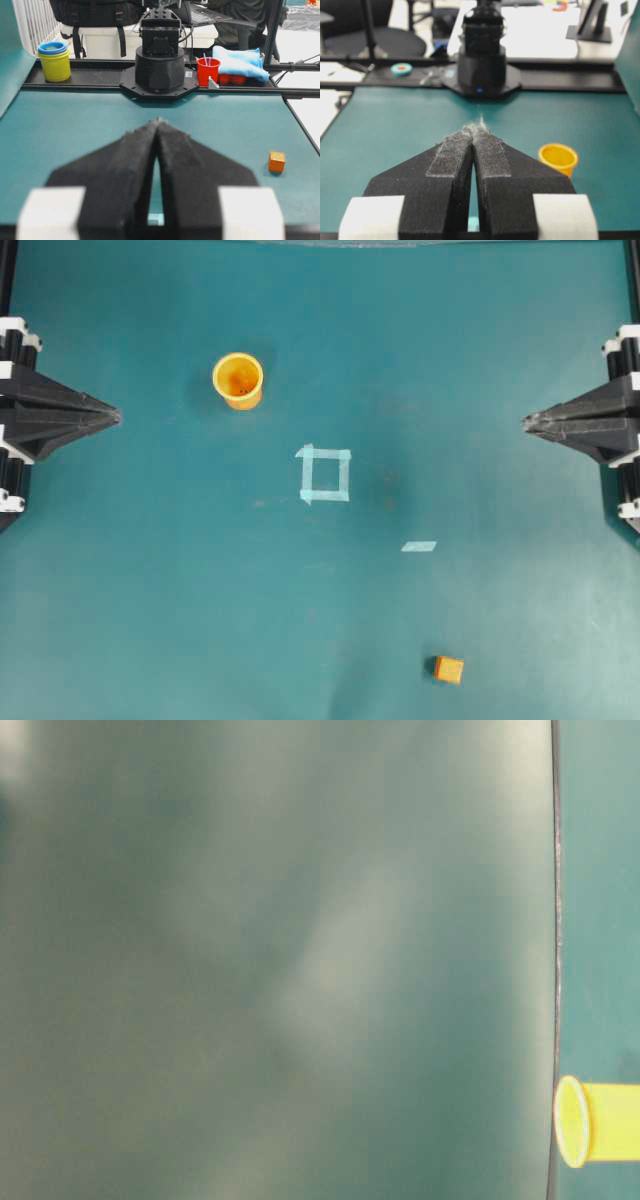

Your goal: Hold the block with right arm and the cup with left arm, then put the block into the cup.

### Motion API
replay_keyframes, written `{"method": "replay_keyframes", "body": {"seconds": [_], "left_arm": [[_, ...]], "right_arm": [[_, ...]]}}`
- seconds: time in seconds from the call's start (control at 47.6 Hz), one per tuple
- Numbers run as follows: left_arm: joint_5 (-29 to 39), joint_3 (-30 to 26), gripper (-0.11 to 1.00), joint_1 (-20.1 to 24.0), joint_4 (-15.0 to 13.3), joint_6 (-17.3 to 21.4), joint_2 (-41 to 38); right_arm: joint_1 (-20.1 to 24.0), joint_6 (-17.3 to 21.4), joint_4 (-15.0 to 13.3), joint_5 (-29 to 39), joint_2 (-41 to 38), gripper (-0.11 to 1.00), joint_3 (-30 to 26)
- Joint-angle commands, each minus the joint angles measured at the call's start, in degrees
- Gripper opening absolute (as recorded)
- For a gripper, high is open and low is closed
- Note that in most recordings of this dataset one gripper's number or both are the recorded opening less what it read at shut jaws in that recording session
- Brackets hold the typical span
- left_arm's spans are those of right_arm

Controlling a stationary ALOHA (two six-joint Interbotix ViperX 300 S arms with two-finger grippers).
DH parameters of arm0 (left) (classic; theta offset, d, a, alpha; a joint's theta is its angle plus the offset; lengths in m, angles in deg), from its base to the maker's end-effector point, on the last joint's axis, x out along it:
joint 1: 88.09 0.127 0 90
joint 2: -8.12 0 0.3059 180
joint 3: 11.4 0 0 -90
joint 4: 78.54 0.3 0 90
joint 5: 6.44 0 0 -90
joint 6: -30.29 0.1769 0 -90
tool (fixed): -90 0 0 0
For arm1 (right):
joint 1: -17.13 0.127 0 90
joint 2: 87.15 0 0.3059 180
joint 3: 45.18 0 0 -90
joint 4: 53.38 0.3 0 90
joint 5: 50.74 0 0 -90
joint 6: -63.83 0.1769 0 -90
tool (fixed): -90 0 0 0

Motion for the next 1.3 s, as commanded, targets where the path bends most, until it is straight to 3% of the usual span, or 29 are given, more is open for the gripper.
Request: {"method": "replay_keyframes", "body": {"seconds": [0.0,0.105,0.231,0.378,0.651,0.714,1.05,1.281], "left_arm": [[1.41,-0.70,-0.01,0.18,0.26,-0.26,-0.44],[3.69,-0.79,0.13,0.26,0.35,-0.18,-0.44],[4.39,-0.79,0.16,0.88,0.53,0.44,-0.44],[4.66,-0.79,0.28,3.08,0.53,0.44,-0.44],[8.44,-0.53,0.77,9.23,0.53,-0.53,-1.85],[9.58,-0.44,0.83,10.46,0.53,-0.53,-2.72],[11.95,-0.26,0.87,13.80,0.44,-0.88,-13.89],[12.57,-0.79,0.88,14.06,0.53,-1.58,-25.84]], "right_arm": [[-0.09,0.35,0.26,-0.18,-0.18,0.00,-1.49],[-0.18,0.97,0.26,2.81,-0.97,0.00,-3.43],[-0.09,2.29,0.35,9.05,-2.55,0.00,-6.42],[-0.09,5.10,0.35,15.12,-4.92,0.00,-9.84],[1.14,10.02,0.26,20.21,-8.44,0.02,-13.62],[1.58,10.37,0.35,20.92,-9.05,0.09,-13.97],[3.08,14.24,0.35,28.83,-14.50,0.60,-16.44],[6.59,14.33,0.09,35.33,-20.04,0.66,-18.54]]}}
